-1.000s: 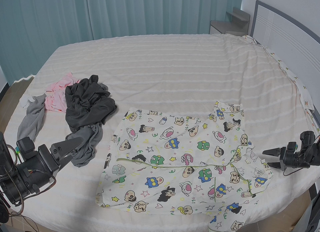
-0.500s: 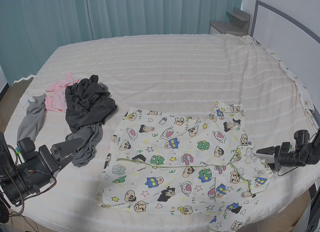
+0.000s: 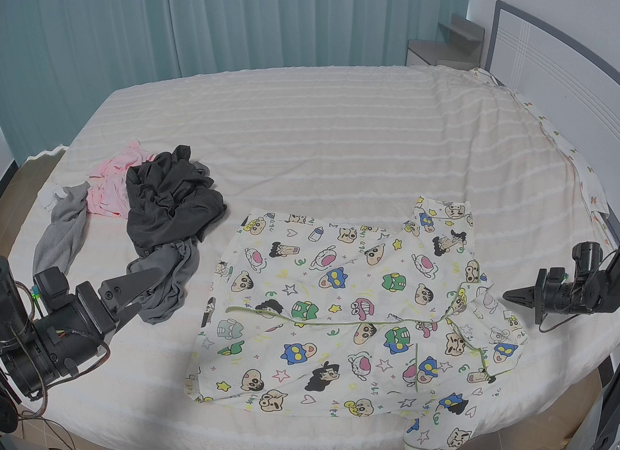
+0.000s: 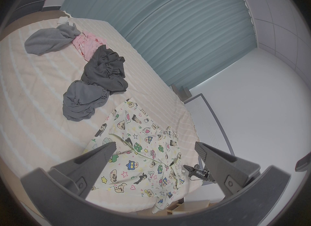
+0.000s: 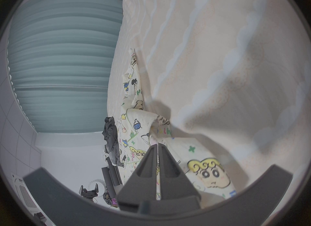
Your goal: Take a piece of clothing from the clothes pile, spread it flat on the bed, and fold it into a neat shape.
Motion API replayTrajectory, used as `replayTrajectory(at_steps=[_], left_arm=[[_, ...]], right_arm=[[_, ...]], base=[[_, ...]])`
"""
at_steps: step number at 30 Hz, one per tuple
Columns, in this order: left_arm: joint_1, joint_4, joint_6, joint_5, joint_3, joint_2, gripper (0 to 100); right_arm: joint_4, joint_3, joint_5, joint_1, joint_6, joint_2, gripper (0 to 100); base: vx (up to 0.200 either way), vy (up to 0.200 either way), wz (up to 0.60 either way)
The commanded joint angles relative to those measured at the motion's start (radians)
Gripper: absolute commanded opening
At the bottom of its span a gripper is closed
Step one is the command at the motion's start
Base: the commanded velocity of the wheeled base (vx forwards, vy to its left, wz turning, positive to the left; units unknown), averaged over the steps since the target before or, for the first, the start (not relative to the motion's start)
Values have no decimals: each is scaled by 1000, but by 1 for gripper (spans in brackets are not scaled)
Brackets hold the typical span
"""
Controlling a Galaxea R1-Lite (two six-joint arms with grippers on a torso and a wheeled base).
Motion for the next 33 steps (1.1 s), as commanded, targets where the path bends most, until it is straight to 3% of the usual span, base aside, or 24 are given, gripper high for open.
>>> replayTrajectory(at_steps=[1, 13, 14, 22, 33], left_arm=[[0, -1, 0, 1, -1, -2, 100], [0, -1, 0, -1, -1, -2, 100], [0, -1, 0, -1, -1, -2, 100], [0, -1, 0, -1, 0, 0, 100], [0, -1, 0, -1, 0, 1, 100]], right_arm=[[-1, 26, 2, -5, -9, -34, 0], [-59, 32, -15, -16, -27, -8, 0], [-61, 33, -16, -16, -31, -7, 100], [-61, 33, -94, -8, -106, 45, 100], [-61, 46, -96, 45, -115, 44, 100]], base=[[0, 0, 0], [0, 0, 0], [0, 0, 0], [0, 0, 0], [0, 0, 0]])
